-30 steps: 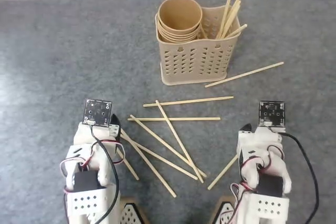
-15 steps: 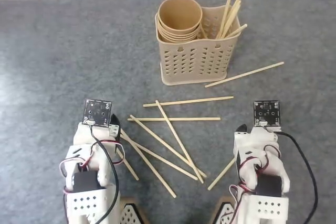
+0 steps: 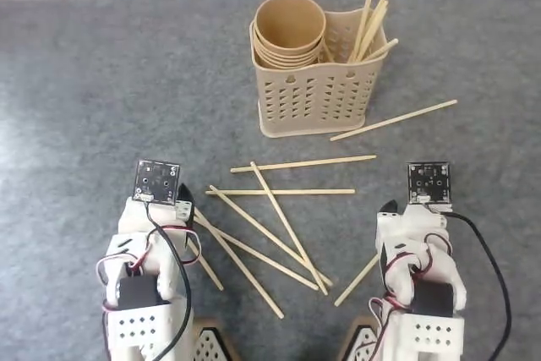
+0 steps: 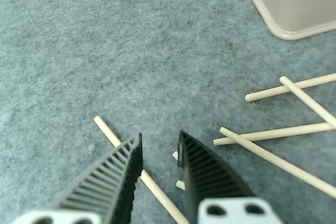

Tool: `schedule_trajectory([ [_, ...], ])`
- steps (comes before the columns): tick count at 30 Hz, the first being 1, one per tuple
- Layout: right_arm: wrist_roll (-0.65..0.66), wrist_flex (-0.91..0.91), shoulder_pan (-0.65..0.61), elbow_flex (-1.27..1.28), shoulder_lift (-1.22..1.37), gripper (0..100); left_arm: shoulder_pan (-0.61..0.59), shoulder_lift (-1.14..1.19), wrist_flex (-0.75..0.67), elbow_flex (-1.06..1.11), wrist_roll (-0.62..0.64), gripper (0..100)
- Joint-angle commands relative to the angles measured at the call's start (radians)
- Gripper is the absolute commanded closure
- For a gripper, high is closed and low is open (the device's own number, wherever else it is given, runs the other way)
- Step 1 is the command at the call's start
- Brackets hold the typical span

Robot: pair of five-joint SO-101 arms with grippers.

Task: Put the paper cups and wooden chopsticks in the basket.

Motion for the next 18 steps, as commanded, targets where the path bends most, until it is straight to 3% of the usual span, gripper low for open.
schedule_trajectory([
  [1,-0.009,-0.002,0.002,0.018,-0.008,81.2,0.005,0.002,-0.012,-0.008,-0.008,90],
  [3,-0.009,-0.004,0.004,0.018,-0.008,81.2,0.005,0.002,-0.038,-0.021,-0.011,89],
  [5,-0.009,-0.004,0.004,0.018,-0.008,81.2,0.003,0.002,-0.023,-0.073,-0.112,89],
  [7,-0.009,-0.004,0.004,0.018,-0.008,81.2,0.006,0.006,0.038,-0.162,-0.245,89],
  [11,-0.009,-0.005,0.004,0.018,-0.008,81.2,0.041,0.009,0.193,-0.377,-0.298,89],
  [18,-0.009,-0.005,0.005,0.018,-0.008,81.2,0.33,0.017,0.548,-0.476,-0.488,89],
])
